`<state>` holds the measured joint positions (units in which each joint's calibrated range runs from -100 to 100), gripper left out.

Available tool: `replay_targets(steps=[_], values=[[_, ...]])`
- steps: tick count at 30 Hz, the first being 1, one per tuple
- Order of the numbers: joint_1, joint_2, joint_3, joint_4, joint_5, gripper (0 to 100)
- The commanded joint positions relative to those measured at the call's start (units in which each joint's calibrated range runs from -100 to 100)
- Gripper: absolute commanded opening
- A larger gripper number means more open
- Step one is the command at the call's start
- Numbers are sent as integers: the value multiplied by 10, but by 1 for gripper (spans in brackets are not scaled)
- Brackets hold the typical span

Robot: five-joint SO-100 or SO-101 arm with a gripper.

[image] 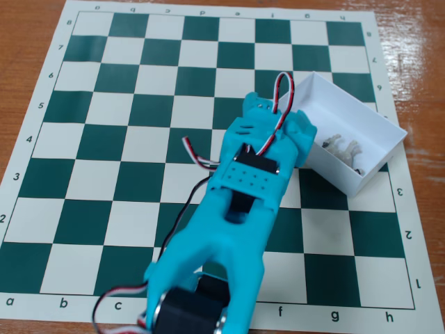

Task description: Grab the toy horse and put it in the box.

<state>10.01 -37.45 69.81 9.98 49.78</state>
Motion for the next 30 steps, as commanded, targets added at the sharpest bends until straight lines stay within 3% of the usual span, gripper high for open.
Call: replay_targets(steps=[1,6,14,24,30], values=[[-30,-156,73,74,-8,28],[-78,-359,188,211,-20,28],[-107,-528,302,368,-21,28],[-137,-618,302,613,-26,28],[-146,-622,302,658,-24,28]])
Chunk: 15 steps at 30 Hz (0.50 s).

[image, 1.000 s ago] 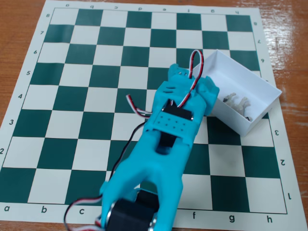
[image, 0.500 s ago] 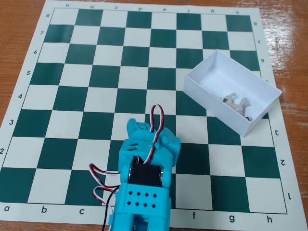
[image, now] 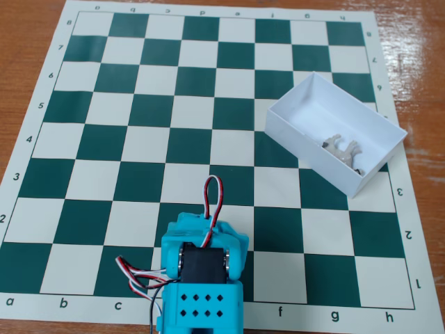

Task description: Grab the toy horse and put it in the box.

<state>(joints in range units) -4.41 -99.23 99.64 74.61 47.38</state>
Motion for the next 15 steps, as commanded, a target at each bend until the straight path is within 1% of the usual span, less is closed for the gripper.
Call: replay_targets(steps=[1,15], values=[[0,-4,4,11,0,28],[-11,-3,4,11,1,28]])
